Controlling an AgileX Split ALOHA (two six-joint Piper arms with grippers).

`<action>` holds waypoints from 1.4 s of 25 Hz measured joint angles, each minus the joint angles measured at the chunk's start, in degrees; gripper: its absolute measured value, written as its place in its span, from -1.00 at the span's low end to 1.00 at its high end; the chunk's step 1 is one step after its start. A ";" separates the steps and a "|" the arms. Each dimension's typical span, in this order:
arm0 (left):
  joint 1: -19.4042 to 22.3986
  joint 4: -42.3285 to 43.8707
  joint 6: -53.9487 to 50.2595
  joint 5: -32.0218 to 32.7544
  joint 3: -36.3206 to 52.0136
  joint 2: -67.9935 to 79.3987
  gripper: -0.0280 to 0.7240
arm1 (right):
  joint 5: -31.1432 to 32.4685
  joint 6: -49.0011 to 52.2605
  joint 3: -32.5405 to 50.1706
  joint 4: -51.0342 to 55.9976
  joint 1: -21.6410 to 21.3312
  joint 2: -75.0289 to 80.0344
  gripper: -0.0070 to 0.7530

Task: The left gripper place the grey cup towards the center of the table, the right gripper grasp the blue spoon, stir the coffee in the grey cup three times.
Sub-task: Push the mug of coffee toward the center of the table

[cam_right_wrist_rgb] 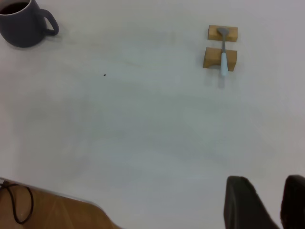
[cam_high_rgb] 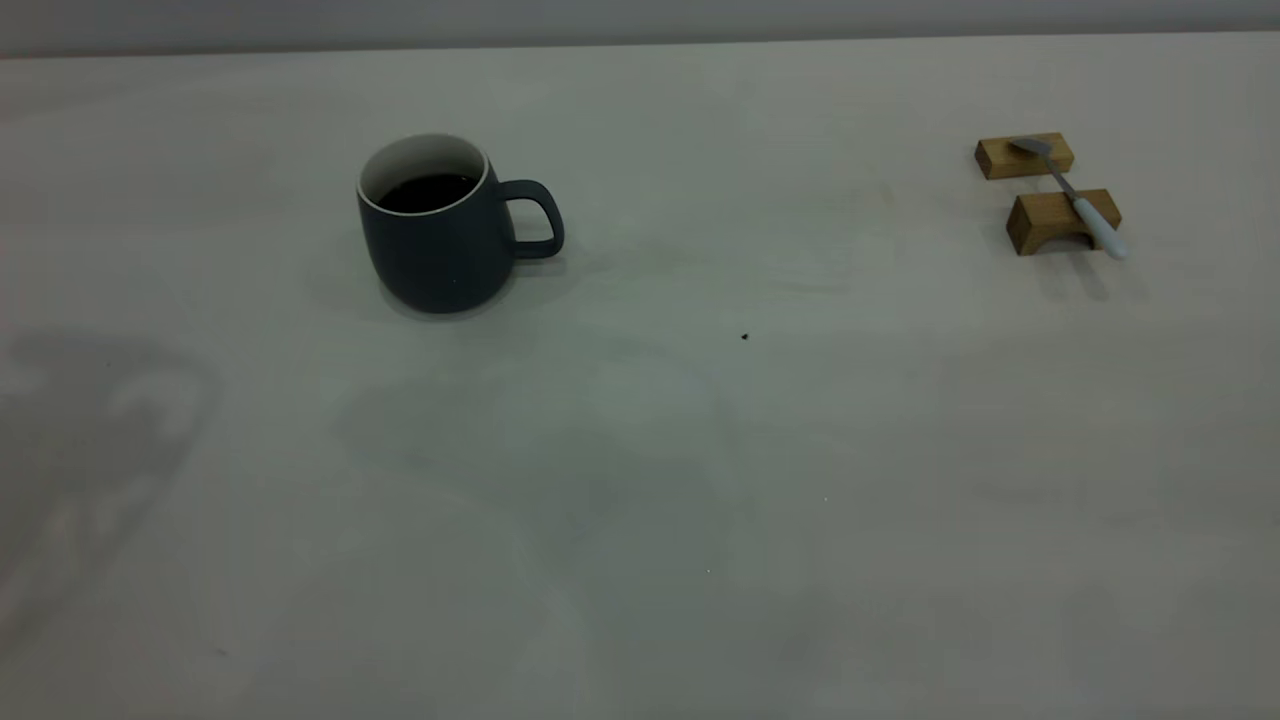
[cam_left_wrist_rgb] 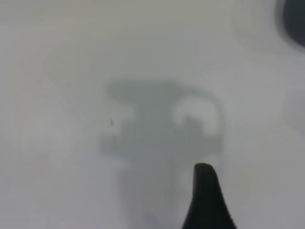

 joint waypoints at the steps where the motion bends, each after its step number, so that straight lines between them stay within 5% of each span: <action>1: 0.00 -0.55 1.99 -0.41 -2.01 3.13 0.63 | 0.00 0.00 0.00 0.00 0.00 0.00 -0.36; 18: -3.30 -14.01 60.43 -1.54 -31.41 41.52 0.63 | 0.00 0.00 0.00 0.00 0.00 0.00 -0.35; 35: -10.91 -18.17 79.60 -1.79 -37.91 55.02 0.63 | 0.00 0.00 0.00 0.00 0.00 0.00 -0.35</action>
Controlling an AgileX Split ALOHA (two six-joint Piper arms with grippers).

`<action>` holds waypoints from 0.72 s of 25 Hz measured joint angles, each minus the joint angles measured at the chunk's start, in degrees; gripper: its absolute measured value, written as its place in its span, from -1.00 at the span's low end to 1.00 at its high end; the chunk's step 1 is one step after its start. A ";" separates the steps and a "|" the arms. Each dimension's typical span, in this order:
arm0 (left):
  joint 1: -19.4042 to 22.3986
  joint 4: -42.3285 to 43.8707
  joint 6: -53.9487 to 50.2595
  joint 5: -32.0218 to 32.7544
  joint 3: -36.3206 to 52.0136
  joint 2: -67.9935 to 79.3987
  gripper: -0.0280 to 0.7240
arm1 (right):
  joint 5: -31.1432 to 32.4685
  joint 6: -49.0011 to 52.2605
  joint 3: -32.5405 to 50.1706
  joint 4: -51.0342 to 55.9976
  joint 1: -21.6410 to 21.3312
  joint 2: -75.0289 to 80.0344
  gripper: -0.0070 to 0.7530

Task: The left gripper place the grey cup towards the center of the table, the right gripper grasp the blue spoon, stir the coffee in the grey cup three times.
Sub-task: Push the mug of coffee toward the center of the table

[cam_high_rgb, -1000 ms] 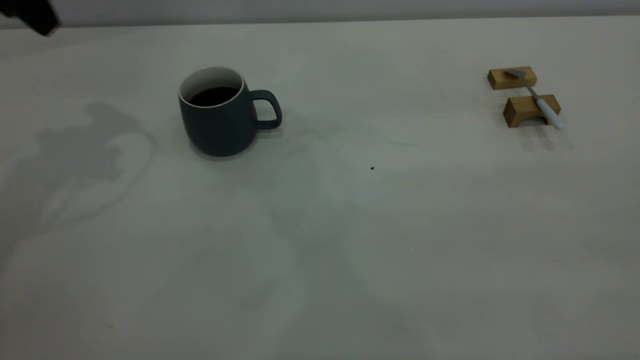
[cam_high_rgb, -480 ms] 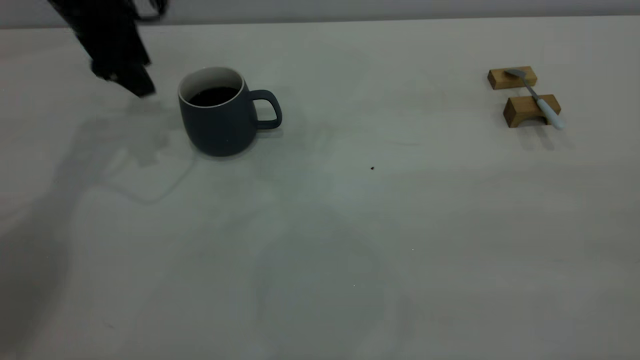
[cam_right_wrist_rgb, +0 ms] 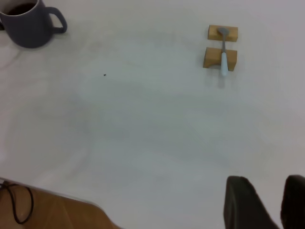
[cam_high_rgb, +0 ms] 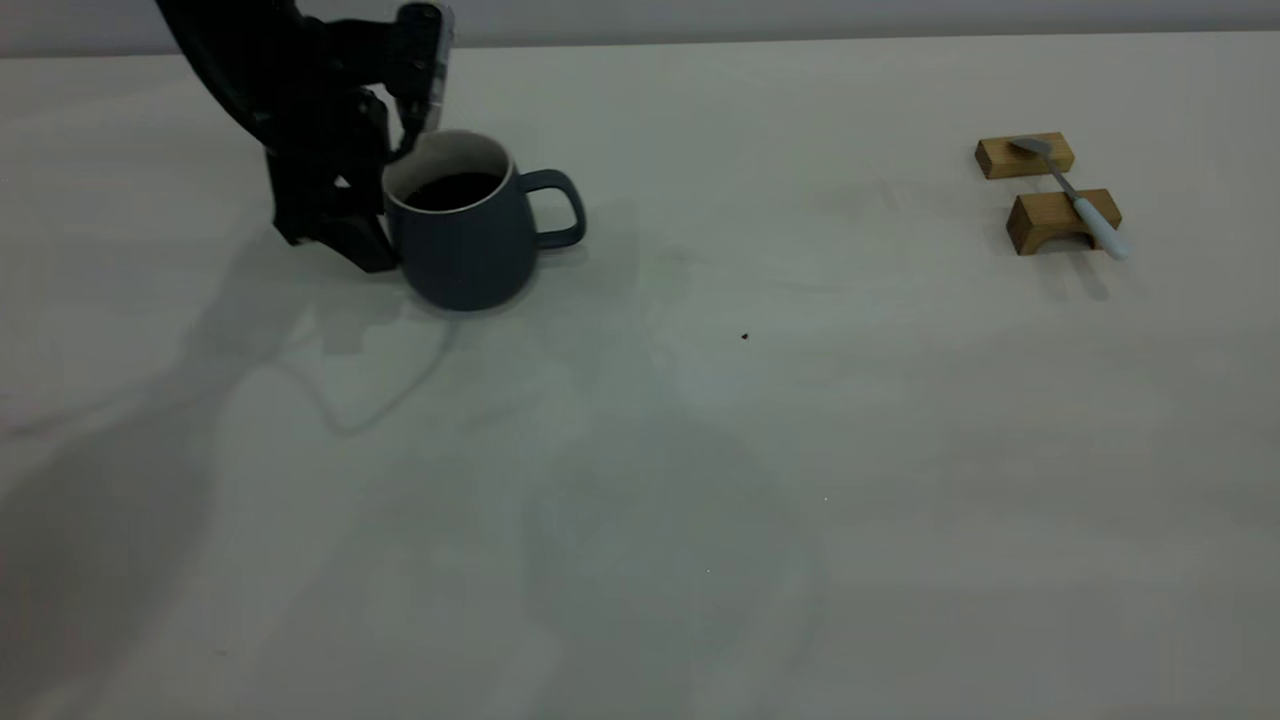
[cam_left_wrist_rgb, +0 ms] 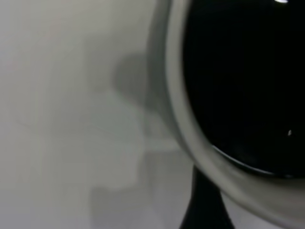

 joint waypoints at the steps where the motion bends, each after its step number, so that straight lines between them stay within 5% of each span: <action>1: -0.29 -0.50 0.06 -0.11 0.00 0.12 0.63 | 0.00 0.00 0.00 0.00 0.00 0.00 -0.35; 18: -11.51 -12.61 0.29 -8.63 -2.50 1.58 0.63 | 0.00 0.00 0.00 0.00 0.00 0.00 -0.35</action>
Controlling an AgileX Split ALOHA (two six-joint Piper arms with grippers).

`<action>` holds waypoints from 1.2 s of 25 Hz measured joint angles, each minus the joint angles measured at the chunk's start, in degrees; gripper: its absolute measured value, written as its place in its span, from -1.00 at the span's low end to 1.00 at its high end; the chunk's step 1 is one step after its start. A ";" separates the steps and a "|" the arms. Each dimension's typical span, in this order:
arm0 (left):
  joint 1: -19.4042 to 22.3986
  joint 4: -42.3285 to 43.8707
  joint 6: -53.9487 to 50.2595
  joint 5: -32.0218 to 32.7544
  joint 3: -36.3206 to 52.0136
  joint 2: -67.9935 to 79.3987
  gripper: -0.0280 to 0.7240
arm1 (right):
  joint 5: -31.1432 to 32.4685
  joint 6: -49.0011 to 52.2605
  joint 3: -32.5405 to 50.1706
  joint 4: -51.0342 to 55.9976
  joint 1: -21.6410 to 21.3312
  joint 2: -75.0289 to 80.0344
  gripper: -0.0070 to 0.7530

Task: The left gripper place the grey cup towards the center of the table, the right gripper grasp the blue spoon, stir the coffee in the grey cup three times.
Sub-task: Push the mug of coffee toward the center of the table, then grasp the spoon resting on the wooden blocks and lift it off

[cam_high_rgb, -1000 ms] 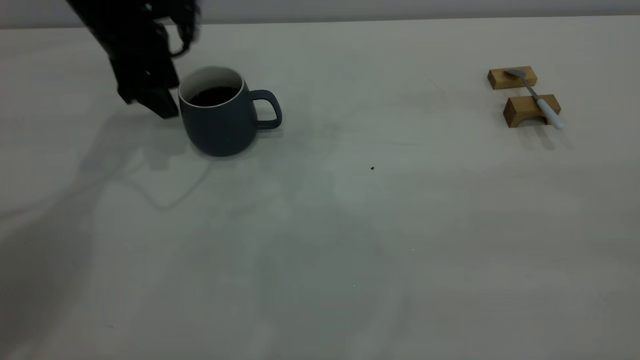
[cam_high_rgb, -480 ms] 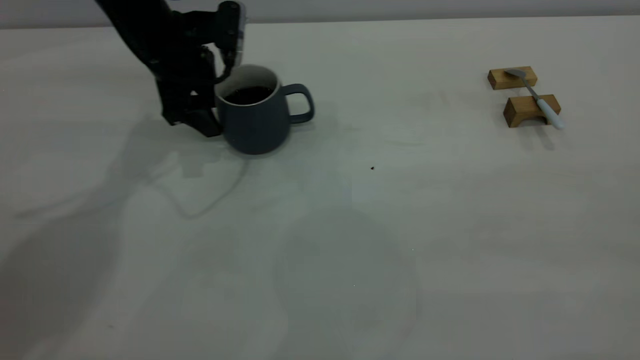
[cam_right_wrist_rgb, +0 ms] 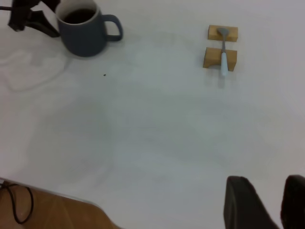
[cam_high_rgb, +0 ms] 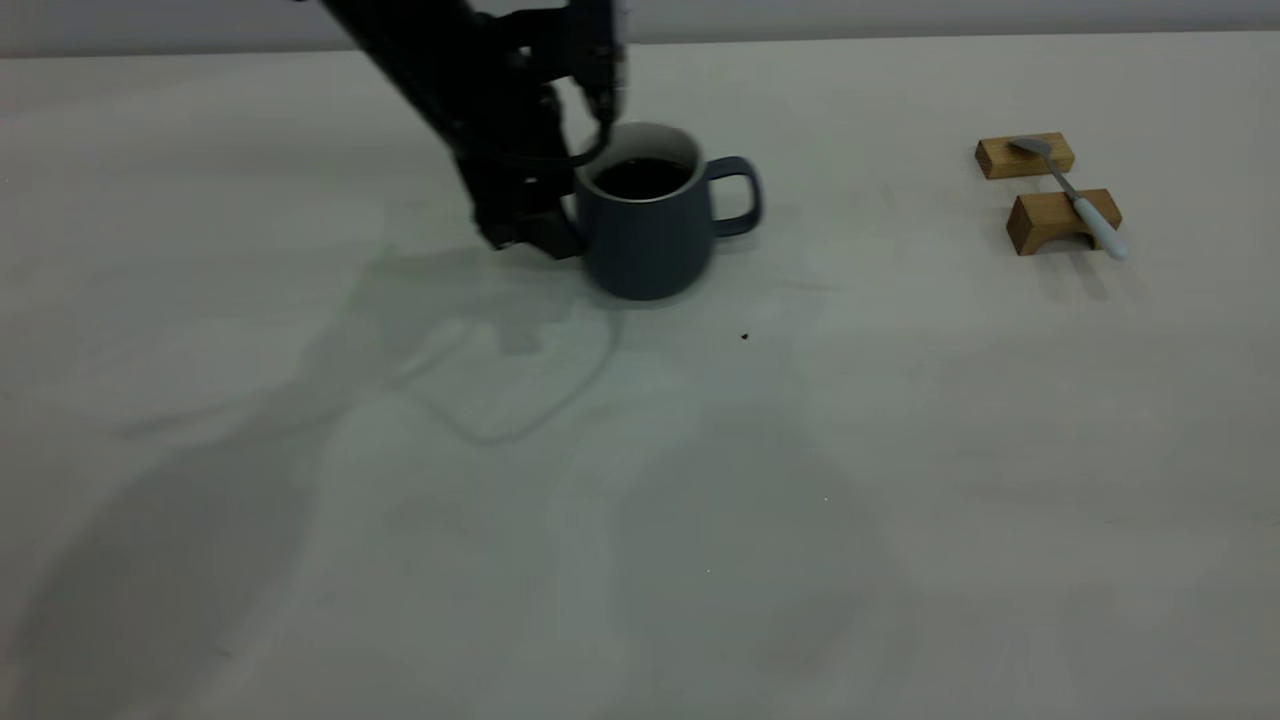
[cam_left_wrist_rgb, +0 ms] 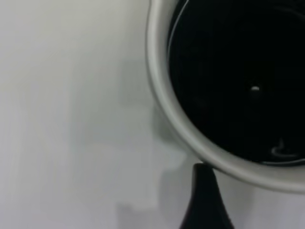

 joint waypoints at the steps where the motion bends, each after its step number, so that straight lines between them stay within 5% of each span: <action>1: -0.67 -0.60 0.00 -0.11 -0.62 0.25 0.63 | 0.00 0.00 0.00 0.00 0.00 0.00 -0.35; 15: -5.01 -4.35 -2.51 0.40 -5.28 2.24 0.63 | 0.00 0.00 0.00 0.00 0.00 0.00 -0.35; 20: -2.17 4.40 -15.96 11.08 -5.28 -4.70 0.63 | 0.00 0.00 0.00 0.00 0.00 0.00 -0.35; 30: -0.66 28.02 -65.22 39.53 -5.28 -27.92 0.63 | 0.00 0.00 0.00 0.00 0.00 0.00 -0.35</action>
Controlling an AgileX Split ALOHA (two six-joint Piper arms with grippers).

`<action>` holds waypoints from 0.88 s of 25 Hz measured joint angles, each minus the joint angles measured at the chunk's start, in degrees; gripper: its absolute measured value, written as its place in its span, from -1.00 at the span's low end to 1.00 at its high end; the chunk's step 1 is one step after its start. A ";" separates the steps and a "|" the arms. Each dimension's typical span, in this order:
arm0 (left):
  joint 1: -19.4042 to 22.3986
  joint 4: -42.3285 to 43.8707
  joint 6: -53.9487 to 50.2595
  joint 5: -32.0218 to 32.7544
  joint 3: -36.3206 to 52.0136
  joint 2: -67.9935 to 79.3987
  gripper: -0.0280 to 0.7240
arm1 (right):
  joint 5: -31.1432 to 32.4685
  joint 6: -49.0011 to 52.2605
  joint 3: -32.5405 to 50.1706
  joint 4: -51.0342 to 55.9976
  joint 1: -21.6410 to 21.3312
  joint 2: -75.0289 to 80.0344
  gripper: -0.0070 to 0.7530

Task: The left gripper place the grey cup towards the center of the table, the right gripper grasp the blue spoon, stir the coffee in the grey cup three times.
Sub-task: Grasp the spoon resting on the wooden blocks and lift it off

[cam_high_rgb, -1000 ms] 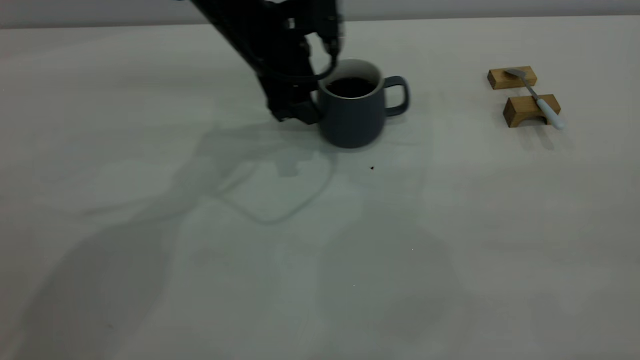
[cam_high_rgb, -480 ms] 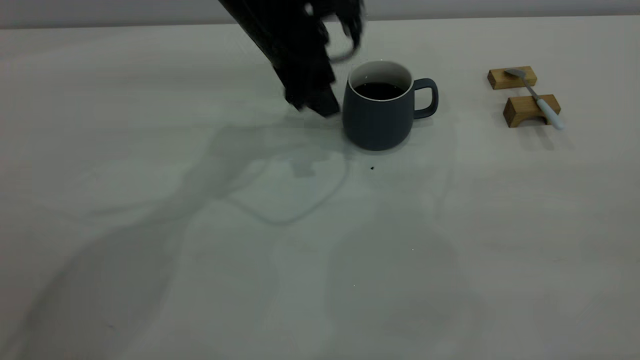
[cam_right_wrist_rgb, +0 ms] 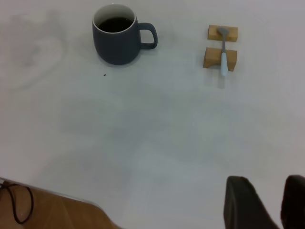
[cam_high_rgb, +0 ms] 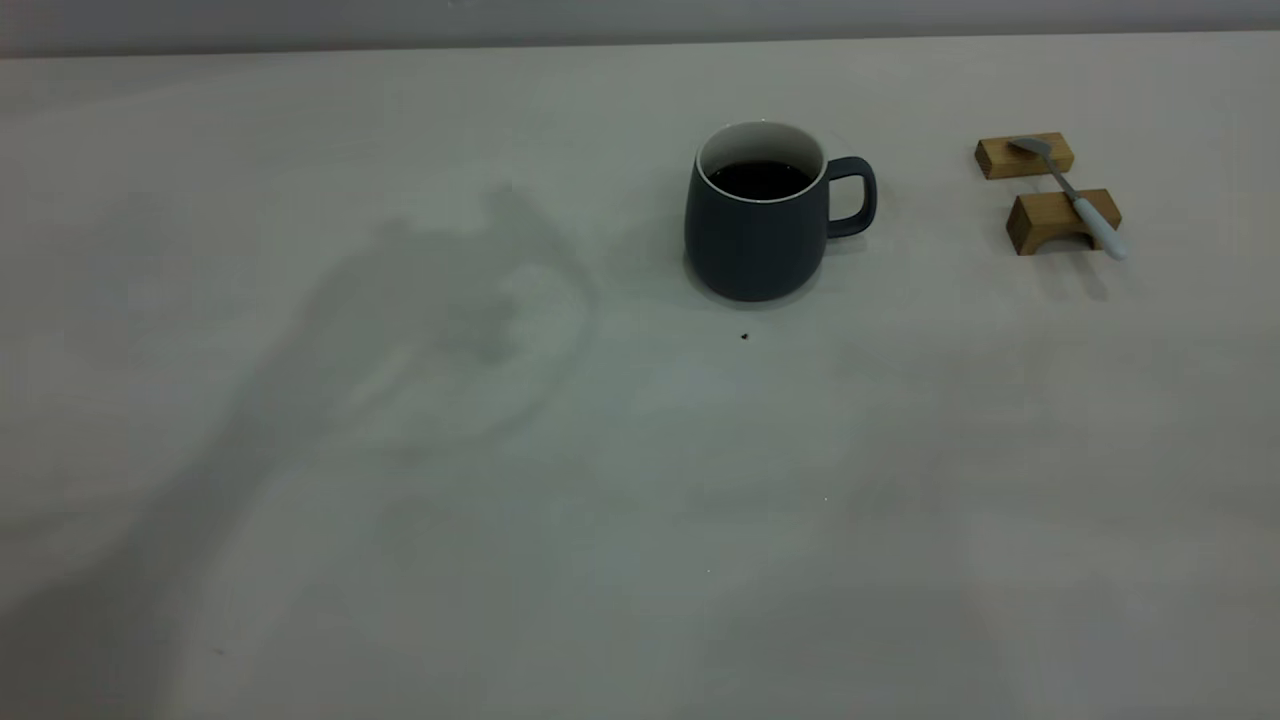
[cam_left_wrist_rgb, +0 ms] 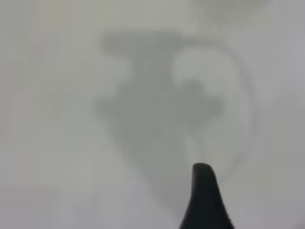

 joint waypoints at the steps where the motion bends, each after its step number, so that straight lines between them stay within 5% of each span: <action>1: 0.00 2.21 -3.39 3.01 0.00 -2.31 0.63 | 0.00 0.00 0.00 0.00 0.00 0.00 -0.35; 10: 0.00 8.25 -17.09 4.48 3.96 -19.93 0.63 | 0.00 0.00 0.00 0.00 0.00 0.00 -0.35; 22: 0.00 2.73 -21.78 4.48 41.74 -53.90 0.63 | 0.00 0.00 0.00 0.00 0.00 0.00 -0.35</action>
